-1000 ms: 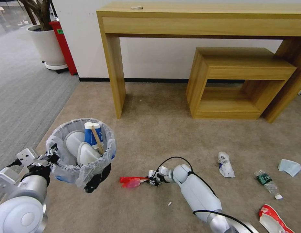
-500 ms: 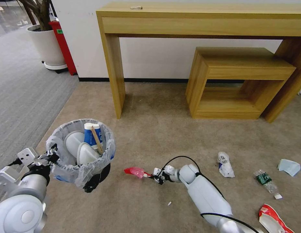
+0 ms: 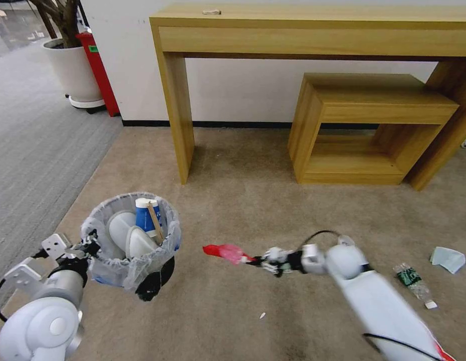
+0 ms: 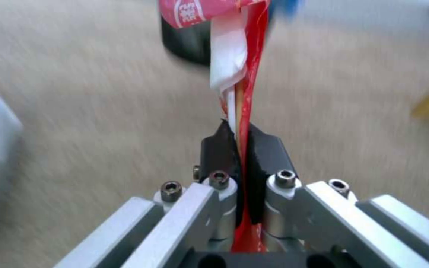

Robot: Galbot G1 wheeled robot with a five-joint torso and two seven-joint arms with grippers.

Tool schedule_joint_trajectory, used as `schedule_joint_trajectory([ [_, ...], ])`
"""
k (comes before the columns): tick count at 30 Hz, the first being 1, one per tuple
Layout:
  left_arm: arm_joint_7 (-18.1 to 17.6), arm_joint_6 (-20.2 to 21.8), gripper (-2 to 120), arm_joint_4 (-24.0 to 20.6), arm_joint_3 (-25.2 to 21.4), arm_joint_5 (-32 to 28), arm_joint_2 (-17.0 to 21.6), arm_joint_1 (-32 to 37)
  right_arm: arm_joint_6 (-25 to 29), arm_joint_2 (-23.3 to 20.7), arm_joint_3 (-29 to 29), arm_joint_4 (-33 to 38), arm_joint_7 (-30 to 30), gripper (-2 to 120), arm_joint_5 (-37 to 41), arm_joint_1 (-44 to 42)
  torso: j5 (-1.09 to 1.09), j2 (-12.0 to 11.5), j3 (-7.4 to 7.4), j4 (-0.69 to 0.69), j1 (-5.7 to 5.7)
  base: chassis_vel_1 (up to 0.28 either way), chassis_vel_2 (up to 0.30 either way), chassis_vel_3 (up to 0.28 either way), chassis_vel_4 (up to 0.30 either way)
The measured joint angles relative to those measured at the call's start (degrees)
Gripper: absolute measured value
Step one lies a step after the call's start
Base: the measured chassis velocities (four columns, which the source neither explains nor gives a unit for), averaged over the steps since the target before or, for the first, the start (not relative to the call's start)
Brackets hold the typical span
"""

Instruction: Pick up the trash bin and place the garbage on the floor into it.

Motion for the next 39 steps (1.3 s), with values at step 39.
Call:
schedule_joint_trajectory([
  [39, 0.67, -0.43, 3, -6.35, 18.43, 9.40, -3.73, 3.79, 3.01, 13.10, -12.24, -1.64, 7.55, 14, 30.22, 6.51, -0.02, 0.00, 0.01, 0.01, 0.00, 0.000, 0.000, 0.000, 0.000],
])
